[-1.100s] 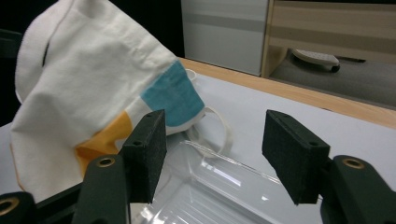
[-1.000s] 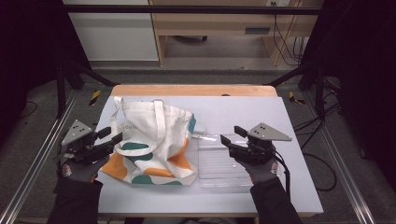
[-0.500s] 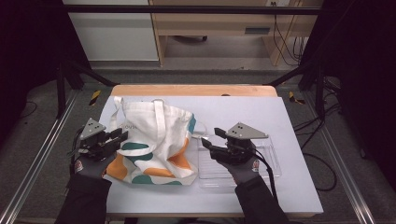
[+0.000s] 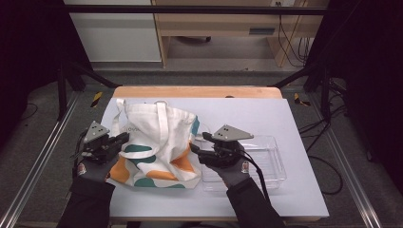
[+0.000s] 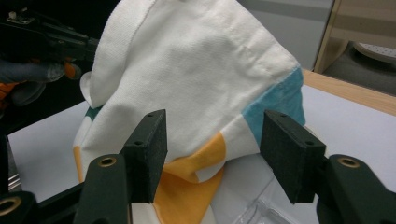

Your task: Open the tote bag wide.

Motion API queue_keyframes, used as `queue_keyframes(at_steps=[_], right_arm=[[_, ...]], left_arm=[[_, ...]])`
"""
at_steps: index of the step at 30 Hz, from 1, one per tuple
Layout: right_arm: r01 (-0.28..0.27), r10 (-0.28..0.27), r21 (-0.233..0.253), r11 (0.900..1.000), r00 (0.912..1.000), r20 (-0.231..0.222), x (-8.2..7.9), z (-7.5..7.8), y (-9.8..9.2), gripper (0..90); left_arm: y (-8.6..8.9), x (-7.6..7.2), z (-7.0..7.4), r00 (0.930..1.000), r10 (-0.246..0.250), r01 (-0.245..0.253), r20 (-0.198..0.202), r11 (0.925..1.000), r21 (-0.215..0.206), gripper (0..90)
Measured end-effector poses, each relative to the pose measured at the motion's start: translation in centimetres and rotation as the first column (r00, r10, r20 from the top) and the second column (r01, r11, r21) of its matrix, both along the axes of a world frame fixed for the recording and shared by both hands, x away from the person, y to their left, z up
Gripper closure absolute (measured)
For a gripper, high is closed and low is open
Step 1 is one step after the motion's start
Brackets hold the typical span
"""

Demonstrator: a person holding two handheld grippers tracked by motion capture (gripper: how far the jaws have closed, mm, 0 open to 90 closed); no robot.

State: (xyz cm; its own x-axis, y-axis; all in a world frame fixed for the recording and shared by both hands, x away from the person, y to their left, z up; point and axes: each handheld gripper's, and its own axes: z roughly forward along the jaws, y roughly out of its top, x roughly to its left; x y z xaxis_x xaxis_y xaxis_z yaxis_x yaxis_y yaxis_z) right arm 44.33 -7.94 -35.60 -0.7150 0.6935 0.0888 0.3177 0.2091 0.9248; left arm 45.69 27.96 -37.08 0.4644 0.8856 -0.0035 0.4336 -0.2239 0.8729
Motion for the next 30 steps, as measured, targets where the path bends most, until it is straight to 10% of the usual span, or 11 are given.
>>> queue_keyframes(at_steps=[15,30], right_arm=[[-0.083,0.083,0.007,0.997,0.9966,-0.004,0.1,0.3,5.2,43.1],[-0.137,0.136,-0.053,0.989,0.9904,-0.021,-0.3,-0.4,6.5,87.1]], left_arm=[[0.1,-0.3,0.0,0.9999,-0.009,0.009,-0.009,1.0,0.002,89.1],[0.7,-1.4,0.0,0.9998,-0.014,0.014,-0.015,0.9999,-0.005,89.0]])
